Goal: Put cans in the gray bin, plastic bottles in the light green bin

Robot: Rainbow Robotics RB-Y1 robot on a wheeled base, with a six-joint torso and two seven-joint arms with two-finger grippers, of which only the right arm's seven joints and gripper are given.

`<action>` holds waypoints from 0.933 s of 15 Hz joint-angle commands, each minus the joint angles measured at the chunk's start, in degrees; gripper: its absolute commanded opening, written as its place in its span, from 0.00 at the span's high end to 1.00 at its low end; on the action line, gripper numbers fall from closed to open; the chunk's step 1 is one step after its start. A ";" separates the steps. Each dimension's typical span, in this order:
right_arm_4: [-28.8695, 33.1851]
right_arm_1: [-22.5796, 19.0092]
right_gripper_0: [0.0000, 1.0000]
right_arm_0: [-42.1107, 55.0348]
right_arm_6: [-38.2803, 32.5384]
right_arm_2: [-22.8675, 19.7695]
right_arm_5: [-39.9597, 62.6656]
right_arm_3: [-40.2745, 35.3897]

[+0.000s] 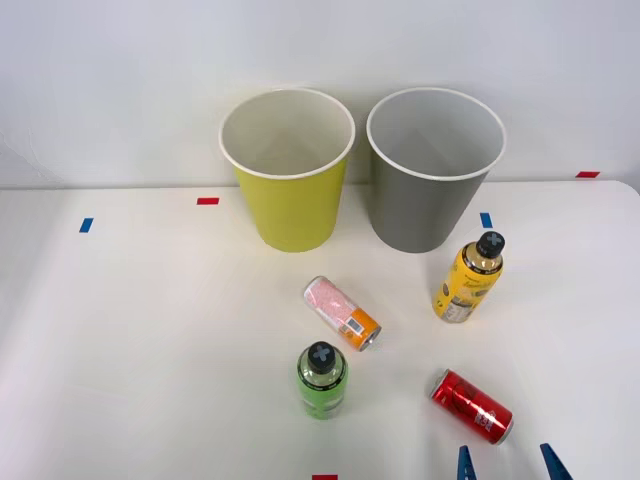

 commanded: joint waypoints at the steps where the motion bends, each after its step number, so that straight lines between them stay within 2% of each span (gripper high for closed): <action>1: 0.00 0.00 0.00 0.00 0.00 0.00 0.00 0.00; 14: 0.00 0.00 0.00 0.00 0.00 0.00 0.00 0.00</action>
